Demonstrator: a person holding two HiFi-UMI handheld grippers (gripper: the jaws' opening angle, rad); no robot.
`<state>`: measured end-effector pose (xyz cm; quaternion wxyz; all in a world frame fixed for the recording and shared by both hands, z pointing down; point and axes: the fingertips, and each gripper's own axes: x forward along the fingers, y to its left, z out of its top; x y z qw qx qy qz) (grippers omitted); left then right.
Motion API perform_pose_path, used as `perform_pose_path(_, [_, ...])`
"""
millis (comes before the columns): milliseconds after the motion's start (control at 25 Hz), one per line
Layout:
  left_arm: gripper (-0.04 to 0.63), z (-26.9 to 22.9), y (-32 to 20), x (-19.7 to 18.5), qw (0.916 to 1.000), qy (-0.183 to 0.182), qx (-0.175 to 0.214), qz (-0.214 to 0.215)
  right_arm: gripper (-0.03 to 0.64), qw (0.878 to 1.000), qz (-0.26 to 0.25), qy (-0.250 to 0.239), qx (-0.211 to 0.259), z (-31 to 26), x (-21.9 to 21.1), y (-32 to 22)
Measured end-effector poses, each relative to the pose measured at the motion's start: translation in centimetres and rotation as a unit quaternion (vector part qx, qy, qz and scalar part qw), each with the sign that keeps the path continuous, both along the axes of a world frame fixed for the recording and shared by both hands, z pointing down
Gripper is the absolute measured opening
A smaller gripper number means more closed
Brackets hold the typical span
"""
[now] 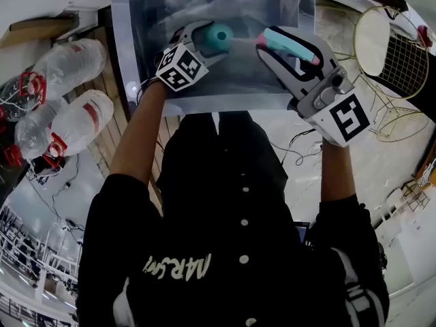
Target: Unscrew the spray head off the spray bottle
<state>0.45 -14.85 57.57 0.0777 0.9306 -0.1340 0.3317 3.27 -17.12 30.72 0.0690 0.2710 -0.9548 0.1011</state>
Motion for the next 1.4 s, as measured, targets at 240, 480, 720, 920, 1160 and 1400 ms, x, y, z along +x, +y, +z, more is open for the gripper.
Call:
perform_pose_path(240, [0.379, -1.6, 0.1, -0.8, 0.9997, -0.017, 0.016, 0.004, 0.15, 0.999, 0.032, -0.001, 0.01, -1.1, 1.4, -0.4])
perform_pose_path(480, [0.376, -6.0, 0.7, -2.7, 0.9975, -0.025, 0.056, -0.036, 0.15, 0.997, 0.068, 0.01, 0.018, -2.4, 3.6, -0.1])
perform_pose_path(720, [0.043, -12.6, 1.2, -6.3, 0.9833, -0.021, 0.139, -0.115, 0.15, 0.994, 0.102, 0.037, 0.017, -3.2, 5.4, 0.7])
perform_pose_path(920, [0.025, -20.2, 0.0, -8.3, 0.9676, 0.066, 0.137, -0.202, 0.15, 0.99, 0.128, 0.039, 0.044, -5.2, 6.3, -0.2])
perform_pose_path(1160, [0.025, -27.6, -0.7, -10.0, 0.9494, 0.099, 0.154, -0.255, 0.15, 0.983, 0.172, 0.027, 0.056, -7.7, 7.6, -0.5])
perform_pose_path(1400, [0.025, -32.2, -1.0, -12.8, 0.9265, 0.117, 0.162, -0.319, 0.15, 0.976, 0.206, 0.021, 0.066, -10.0, 8.6, 0.8])
